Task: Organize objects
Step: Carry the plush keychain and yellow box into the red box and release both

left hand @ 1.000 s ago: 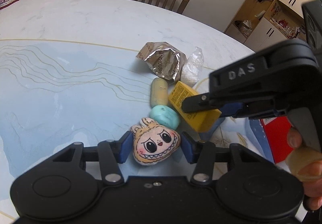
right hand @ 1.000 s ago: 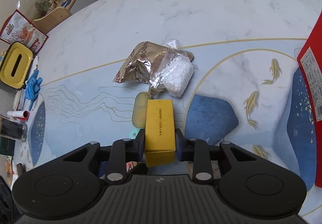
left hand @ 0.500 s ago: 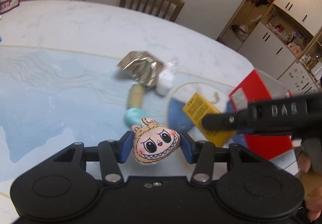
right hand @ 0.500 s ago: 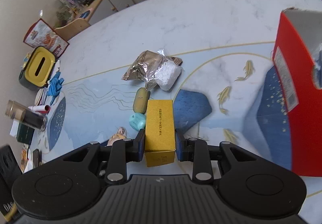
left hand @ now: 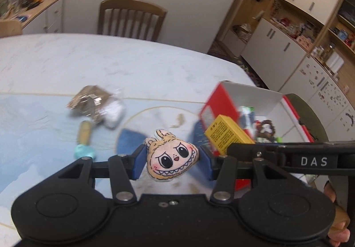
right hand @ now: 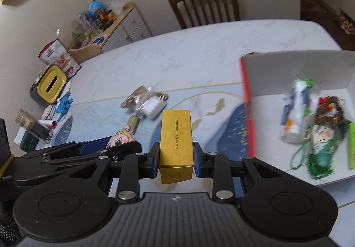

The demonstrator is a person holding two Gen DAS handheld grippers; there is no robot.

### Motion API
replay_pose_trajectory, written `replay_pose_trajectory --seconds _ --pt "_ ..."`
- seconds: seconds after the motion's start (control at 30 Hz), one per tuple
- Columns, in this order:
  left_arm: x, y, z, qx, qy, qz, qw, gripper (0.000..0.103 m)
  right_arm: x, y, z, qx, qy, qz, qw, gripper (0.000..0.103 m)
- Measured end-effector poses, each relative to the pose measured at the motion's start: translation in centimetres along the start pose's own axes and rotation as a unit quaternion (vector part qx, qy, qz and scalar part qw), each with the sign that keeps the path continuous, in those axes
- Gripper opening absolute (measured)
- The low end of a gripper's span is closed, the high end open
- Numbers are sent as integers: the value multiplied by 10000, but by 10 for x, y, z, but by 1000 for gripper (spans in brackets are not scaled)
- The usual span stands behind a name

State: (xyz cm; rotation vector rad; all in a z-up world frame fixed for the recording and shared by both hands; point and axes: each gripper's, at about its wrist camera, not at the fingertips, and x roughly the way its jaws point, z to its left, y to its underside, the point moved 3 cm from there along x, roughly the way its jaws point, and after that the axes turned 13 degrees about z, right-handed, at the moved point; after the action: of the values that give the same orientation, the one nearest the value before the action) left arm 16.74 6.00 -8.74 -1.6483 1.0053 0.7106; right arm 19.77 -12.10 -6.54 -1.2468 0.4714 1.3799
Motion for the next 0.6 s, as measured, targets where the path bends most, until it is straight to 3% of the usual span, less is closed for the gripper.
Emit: replay_pose_trajectory --seconds 0.33,0.6 --pt "19 -17 -82 582 122 61 9982 49 -47 6 -81 209 432 -579 9972 28" --pt "53 -25 -143 1246 6 268 9918 49 -69 7 -152 479 997 -856 9902 29"
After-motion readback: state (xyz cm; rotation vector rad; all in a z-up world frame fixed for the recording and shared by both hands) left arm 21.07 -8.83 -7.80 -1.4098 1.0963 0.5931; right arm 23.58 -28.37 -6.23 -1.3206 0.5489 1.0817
